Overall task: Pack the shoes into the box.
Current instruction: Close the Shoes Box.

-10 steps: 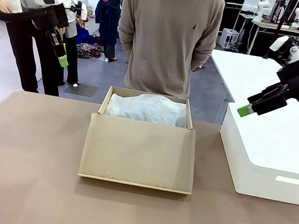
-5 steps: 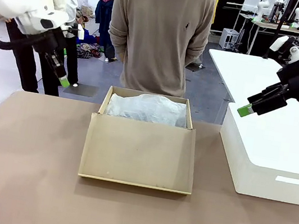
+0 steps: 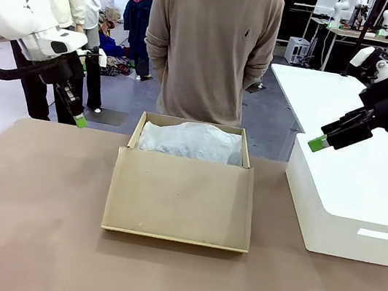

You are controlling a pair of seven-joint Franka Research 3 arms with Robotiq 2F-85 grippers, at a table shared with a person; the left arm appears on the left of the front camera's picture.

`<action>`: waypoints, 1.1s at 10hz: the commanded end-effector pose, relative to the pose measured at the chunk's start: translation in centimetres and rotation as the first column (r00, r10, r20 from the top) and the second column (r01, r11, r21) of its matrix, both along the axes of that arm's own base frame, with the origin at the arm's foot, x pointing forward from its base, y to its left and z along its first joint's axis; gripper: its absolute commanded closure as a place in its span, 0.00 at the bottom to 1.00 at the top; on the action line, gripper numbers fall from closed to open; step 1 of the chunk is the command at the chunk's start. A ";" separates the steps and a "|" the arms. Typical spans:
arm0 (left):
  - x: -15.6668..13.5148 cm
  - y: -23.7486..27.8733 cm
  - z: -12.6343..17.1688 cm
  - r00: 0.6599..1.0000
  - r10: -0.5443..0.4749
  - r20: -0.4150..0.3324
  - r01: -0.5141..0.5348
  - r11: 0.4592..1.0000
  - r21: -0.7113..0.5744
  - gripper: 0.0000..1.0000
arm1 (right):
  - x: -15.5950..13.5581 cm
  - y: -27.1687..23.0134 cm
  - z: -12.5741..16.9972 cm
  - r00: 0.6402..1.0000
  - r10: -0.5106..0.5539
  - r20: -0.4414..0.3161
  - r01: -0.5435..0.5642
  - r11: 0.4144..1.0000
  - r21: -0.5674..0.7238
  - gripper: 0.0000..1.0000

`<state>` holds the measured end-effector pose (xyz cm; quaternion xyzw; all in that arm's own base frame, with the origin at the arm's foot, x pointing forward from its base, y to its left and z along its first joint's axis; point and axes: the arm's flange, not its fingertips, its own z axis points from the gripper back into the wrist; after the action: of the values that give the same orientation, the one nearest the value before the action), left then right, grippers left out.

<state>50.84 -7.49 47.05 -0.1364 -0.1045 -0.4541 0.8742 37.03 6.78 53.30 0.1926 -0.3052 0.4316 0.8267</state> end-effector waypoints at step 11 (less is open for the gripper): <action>0.7 -0.2 -4.5 0.997 -0.073 -0.035 0.068 0.991 -0.113 1.00 | 0.4 -0.1 0.0 1.000 0.014 0.011 -0.014 1.000 0.027 0.00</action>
<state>51.83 -8.43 42.98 -0.1776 -0.0887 -0.4712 0.8594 37.03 6.78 53.30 0.1926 -0.3052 0.4316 0.8267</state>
